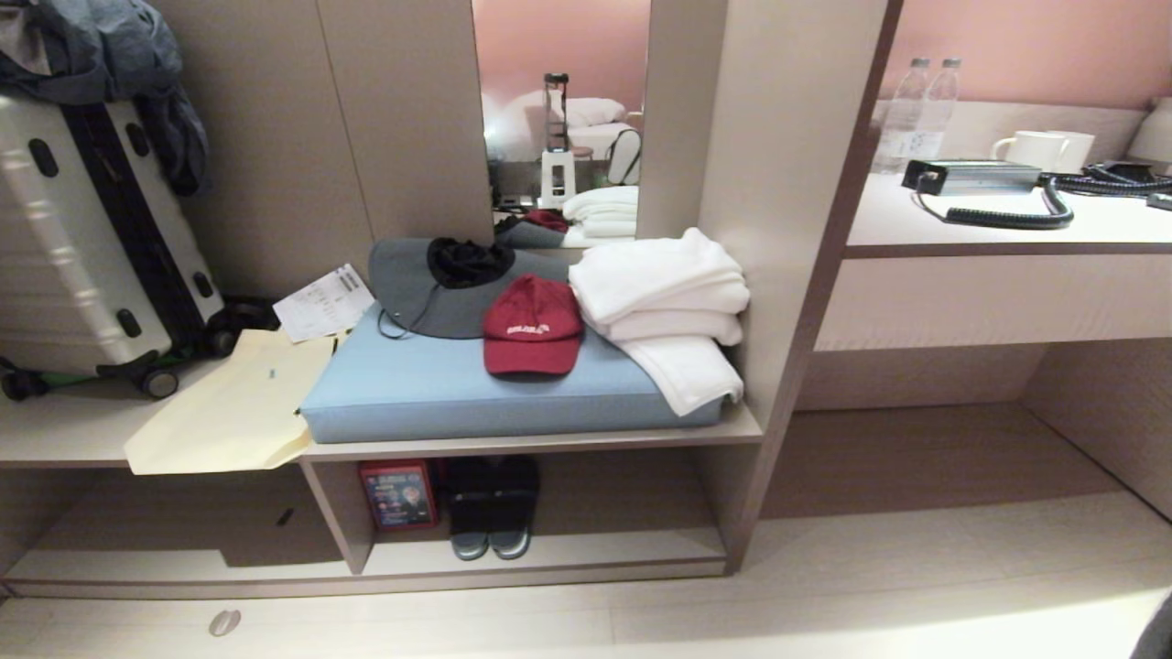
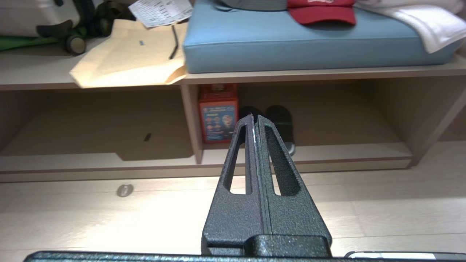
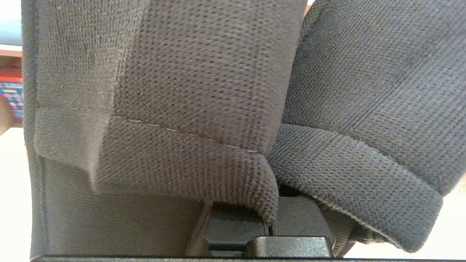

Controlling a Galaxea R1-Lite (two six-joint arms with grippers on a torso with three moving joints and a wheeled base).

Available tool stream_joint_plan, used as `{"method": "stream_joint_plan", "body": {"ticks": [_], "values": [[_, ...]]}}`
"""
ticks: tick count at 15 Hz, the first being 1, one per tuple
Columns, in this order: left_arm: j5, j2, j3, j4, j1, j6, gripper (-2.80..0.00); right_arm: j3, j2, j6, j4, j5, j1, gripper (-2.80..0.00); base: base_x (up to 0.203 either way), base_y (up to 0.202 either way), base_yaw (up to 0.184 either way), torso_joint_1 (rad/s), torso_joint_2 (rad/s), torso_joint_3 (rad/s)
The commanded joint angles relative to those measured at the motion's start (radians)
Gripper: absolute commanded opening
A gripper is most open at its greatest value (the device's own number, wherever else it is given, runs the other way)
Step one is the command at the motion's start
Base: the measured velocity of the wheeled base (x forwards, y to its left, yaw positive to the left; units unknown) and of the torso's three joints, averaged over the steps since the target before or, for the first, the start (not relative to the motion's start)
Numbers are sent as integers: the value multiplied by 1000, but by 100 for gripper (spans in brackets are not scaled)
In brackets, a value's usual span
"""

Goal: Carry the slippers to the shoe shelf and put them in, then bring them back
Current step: Place the slippers into the shoe cabinet

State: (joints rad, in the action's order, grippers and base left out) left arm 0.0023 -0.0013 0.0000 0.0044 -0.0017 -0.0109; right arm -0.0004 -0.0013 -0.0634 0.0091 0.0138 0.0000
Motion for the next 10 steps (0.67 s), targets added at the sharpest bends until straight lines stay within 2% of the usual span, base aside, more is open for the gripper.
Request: {"method": "stream_joint_plan", "body": {"ticks": [1, 10], "values": [[1, 1, 0, 0, 0, -1, -280, -1, -3, -1, 0, 2, 0, -280, 0, 195, -3, 2, 0, 0], [1, 1, 0, 0, 0, 2, -280, 0, -3, -1, 0, 0, 0, -280, 0, 191, -1, 3, 3, 3]]}}
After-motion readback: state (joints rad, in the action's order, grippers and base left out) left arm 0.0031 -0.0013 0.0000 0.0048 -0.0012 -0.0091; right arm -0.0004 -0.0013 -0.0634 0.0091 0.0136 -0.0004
